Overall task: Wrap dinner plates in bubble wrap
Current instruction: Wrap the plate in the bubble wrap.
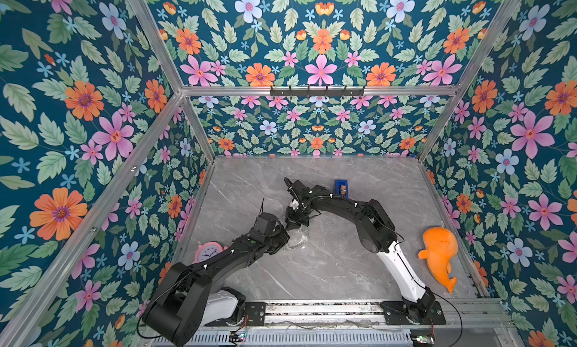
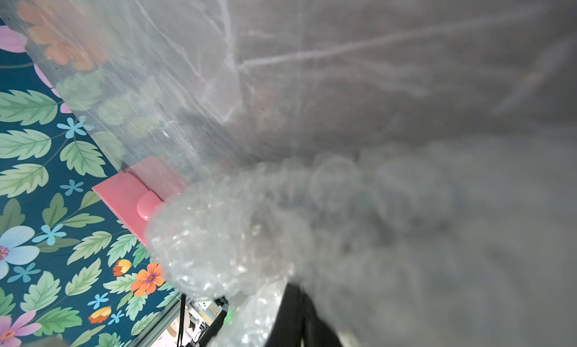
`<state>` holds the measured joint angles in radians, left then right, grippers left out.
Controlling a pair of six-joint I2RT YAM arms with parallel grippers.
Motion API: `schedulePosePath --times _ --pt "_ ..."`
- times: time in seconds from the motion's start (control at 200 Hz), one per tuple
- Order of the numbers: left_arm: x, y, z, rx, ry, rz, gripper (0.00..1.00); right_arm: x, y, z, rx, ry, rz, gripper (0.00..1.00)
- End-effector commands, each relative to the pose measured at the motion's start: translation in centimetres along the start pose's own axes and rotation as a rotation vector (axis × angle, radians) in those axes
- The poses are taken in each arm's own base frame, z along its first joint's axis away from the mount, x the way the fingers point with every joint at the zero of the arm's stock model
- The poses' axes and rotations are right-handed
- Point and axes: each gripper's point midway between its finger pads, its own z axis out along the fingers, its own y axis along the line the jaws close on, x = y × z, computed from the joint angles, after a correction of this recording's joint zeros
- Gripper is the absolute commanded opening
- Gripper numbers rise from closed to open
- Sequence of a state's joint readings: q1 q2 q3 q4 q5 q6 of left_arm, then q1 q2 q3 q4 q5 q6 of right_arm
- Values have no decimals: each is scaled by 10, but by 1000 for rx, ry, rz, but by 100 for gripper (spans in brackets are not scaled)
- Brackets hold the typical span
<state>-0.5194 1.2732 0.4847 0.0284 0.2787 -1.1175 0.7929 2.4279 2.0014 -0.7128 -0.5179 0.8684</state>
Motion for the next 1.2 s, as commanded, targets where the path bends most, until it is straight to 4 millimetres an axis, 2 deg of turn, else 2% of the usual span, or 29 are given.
schedulePosePath --times 0.0,0.23,0.35,0.475,0.555,0.64,0.795,0.93,1.02,1.195 --pt "-15 9 7 -67 -67 -4 0 1 -28 0 127 -28 62 0" --pt "-21 29 33 -141 -62 -36 0 -1 -22 -23 137 -74 52 0" --pt "-18 31 37 -139 -46 -32 0 -3 -13 -45 137 -106 29 21" --pt "-16 27 37 -117 -32 -14 0 -16 -1 -81 122 -205 -28 36" --pt "-15 23 36 -104 -26 5 0 -28 -1 -90 107 -227 -30 41" --pt "-14 21 37 -94 -14 22 0 -43 -11 -82 121 -202 -13 40" --pt "-13 15 38 -76 -1 40 0 -64 -25 -55 202 -152 -33 24" --pt "-15 15 37 -83 -5 48 0 -79 -38 -51 234 -157 -14 21" --pt "-17 15 35 -92 -11 52 0 -75 -40 -53 237 -150 -10 16" --pt "-24 13 34 -107 -22 61 6 -36 -51 -42 247 -121 -3 7"
